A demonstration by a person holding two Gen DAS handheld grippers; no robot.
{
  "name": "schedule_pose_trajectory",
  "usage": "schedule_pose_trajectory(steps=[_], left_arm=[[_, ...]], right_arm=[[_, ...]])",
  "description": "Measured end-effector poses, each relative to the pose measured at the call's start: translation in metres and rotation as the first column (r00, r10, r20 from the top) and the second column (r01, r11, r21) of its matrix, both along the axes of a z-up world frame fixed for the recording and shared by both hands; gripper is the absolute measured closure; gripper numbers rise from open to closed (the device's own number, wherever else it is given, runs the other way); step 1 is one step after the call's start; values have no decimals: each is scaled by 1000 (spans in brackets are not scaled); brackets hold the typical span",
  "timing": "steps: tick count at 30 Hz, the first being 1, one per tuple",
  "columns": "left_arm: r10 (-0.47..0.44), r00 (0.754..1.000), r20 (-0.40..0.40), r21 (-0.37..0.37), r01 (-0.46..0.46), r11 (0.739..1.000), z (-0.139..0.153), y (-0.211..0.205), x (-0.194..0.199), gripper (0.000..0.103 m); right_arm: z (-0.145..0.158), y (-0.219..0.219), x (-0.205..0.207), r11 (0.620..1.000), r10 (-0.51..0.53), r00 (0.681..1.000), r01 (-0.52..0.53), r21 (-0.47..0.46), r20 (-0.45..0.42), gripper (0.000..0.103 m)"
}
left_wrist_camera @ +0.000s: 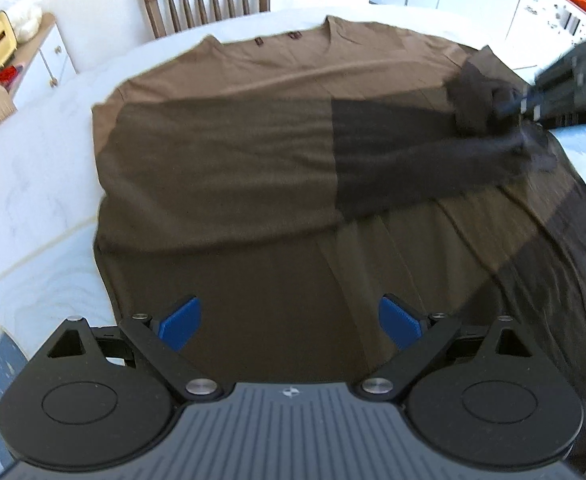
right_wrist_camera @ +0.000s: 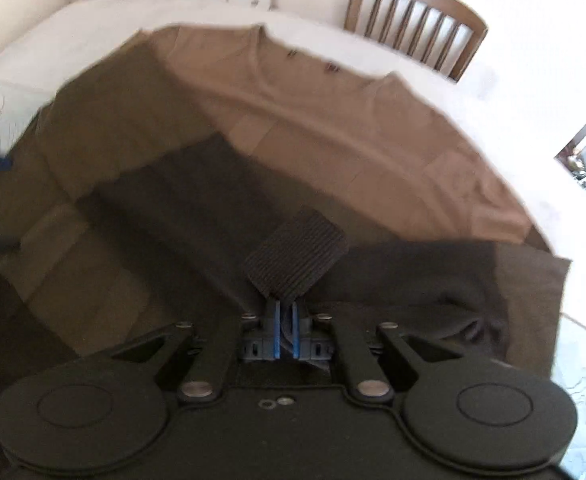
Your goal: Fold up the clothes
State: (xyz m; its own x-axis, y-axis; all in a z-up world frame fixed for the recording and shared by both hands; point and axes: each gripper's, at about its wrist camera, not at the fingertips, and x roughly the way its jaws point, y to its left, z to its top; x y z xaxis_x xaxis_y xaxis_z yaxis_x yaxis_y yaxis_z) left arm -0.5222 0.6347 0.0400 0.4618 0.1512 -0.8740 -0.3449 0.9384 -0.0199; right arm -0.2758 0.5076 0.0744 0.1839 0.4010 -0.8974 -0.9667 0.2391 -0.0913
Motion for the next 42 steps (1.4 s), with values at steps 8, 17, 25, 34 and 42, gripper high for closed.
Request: schedule_pose_trajectory(steps=[8, 17, 25, 34, 42], left_arm=[[-52, 998, 20, -12, 52, 999, -9, 0, -5, 7], [-69, 997, 23, -21, 69, 997, -6, 12, -8, 7], [-41, 998, 36, 0, 42, 999, 4, 18, -5, 7], [-33, 994, 103, -6, 34, 999, 28, 2, 11, 7], [-149, 988, 48, -47, 151, 987, 11, -51, 28, 7]], right_arm=[[81, -17, -48, 982, 112, 994, -111, 151, 5, 0], [38, -34, -159, 933, 361, 917, -352, 81, -172, 0], [-3, -34, -179, 947, 322, 922, -313, 75, -214, 0], [8, -65, -161, 934, 358, 907, -349, 82, -221, 0], [12, -52, -72, 983, 168, 960, -145, 114, -225, 0]])
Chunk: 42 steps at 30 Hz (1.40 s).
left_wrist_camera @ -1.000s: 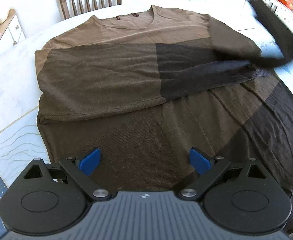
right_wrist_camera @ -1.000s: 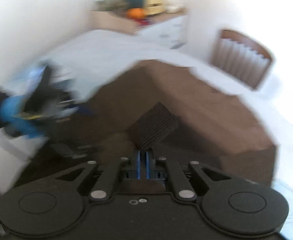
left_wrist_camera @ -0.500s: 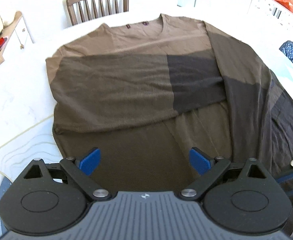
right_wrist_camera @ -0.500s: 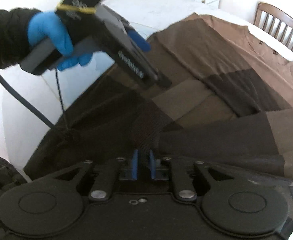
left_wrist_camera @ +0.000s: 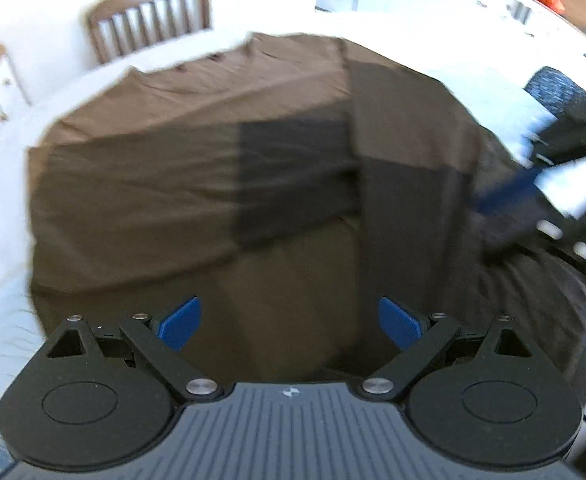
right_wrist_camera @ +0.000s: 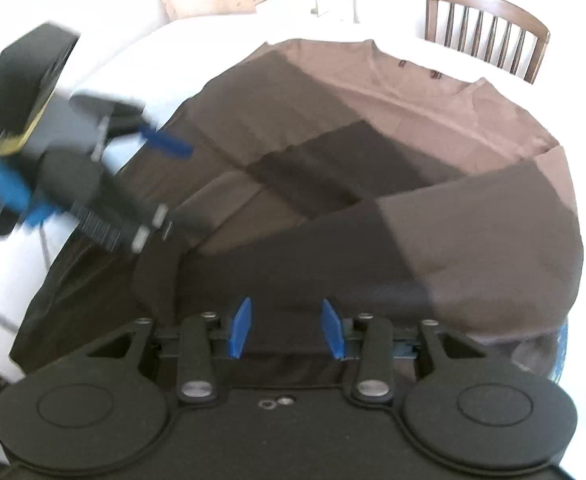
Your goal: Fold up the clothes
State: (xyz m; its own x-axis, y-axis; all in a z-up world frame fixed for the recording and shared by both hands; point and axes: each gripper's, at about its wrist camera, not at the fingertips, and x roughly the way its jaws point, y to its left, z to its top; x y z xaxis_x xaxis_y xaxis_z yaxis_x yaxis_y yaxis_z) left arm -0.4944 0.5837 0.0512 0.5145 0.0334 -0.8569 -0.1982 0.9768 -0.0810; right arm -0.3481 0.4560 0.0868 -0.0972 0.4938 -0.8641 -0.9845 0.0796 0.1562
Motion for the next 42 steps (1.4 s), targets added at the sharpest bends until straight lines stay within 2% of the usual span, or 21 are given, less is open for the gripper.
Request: schedule_pose_trajectory(steps=[3, 6, 8, 13, 17, 24, 26, 28, 32, 35, 38, 40, 42], left_arm=[[-71, 997, -12, -59, 70, 996, -2, -19, -8, 7], [-153, 988, -22, -135, 148, 980, -2, -37, -22, 7], [-190, 981, -35, -150, 182, 972, -3, -47, -30, 7], [-150, 988, -45, -161, 141, 977, -6, -51, -43, 7], [-151, 988, -37, -189, 141, 972, -5, -46, -48, 7], [-230, 971, 64, -285, 239, 928, 19, -48, -59, 7], [-267, 963, 49, -309, 268, 912, 17, -51, -62, 7], [-296, 955, 22, -325, 287, 901, 12, -53, -62, 7], [-327, 945, 4, -346, 308, 886, 3, -57, -67, 7], [-342, 940, 15, -376, 322, 869, 1, -59, -68, 7], [-373, 928, 9, -382, 348, 856, 0, -64, -75, 7], [-382, 924, 6, -383, 355, 853, 1, -63, -82, 7], [-381, 925, 6, -385, 354, 853, 4, -59, -89, 7]], right_arm=[[-7, 13, -1, 999, 33, 999, -33, 7, 0, 0], [-17, 25, -12, 996, 90, 996, -90, 11, 5, 0], [-21, 30, -20, 992, 126, 992, -126, 2, -1, 0], [-30, 31, -43, 973, 230, 973, -229, -37, 31, 0], [-32, 22, -52, 965, 253, 965, -247, -90, 66, 0], [-28, -19, -65, 935, 311, 948, -294, -197, 62, 0], [-24, -27, -62, 938, 295, 954, -278, -207, 54, 0], [-17, -25, -57, 957, 244, 968, -232, -174, 50, 0], [-9, 0, -49, 990, 103, 994, -99, -101, 35, 0], [-15, 23, -48, 997, 18, 999, -16, -75, 30, 0], [-30, 39, -58, 993, 7, 1000, -5, -116, 24, 0], [-35, 38, -67, 992, 17, 998, -9, -129, 55, 0], [-34, 29, -72, 987, 38, 998, -31, -155, 42, 0]])
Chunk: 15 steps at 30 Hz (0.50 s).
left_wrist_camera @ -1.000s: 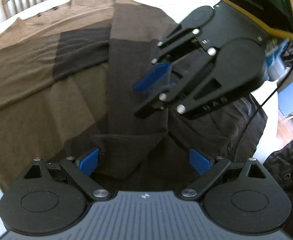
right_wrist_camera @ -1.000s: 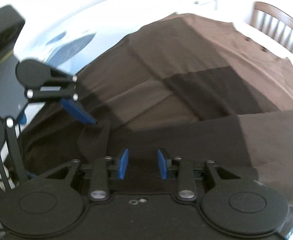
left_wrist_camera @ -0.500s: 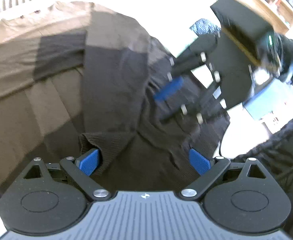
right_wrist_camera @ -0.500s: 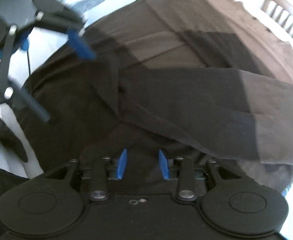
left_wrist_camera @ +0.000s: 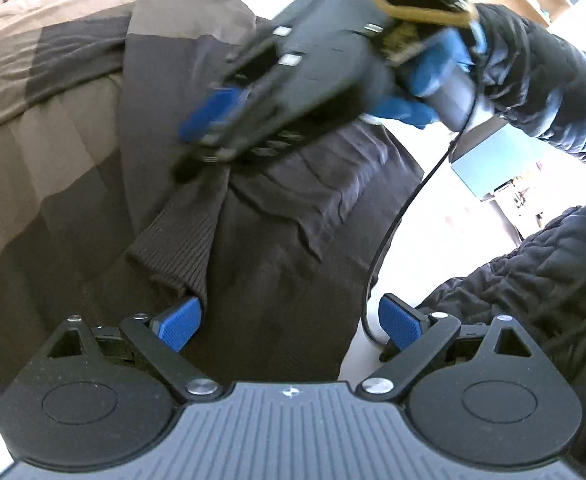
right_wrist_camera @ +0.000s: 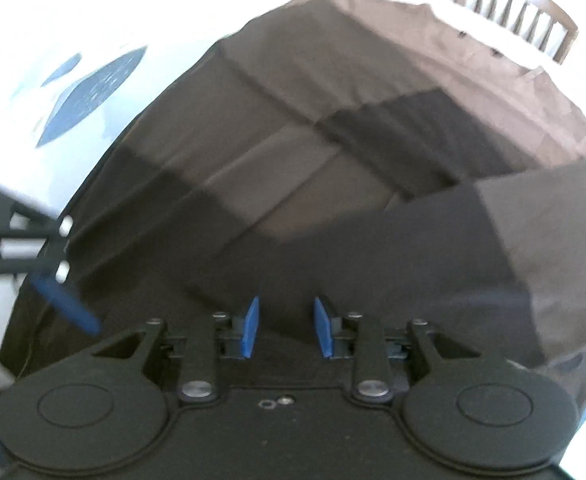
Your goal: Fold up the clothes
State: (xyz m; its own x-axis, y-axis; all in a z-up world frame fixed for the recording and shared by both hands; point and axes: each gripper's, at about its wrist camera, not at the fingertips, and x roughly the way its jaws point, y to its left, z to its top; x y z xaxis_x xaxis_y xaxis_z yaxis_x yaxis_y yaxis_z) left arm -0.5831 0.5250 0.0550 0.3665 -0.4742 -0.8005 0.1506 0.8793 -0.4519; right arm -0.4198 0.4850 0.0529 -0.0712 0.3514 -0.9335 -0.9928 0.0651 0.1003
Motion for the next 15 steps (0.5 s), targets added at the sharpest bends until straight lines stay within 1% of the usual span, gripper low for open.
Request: schedule_pose_trajectory(steps=[4, 5, 7, 10, 15], left_arm=[[18, 1000, 23, 23, -19, 1000, 8, 15, -16, 7], [35, 999, 26, 30, -36, 999, 9, 19, -19, 7], [72, 997, 31, 38, -73, 997, 9, 28, -24, 7], [124, 992, 37, 54, -126, 991, 10, 41, -29, 7], [150, 987, 57, 102, -155, 983, 8, 39, -27, 7]], right_arm=[[0, -34, -6, 997, 45, 998, -43, -66, 31, 0], [-1, -43, -6, 995, 45, 998, -41, -90, 32, 0], [3, -59, -7, 994, 37, 998, -32, -109, 47, 0], [15, -73, -5, 997, -37, 998, 40, -72, 48, 0], [16, -60, -12, 992, -129, 992, 128, 20, 14, 0]])
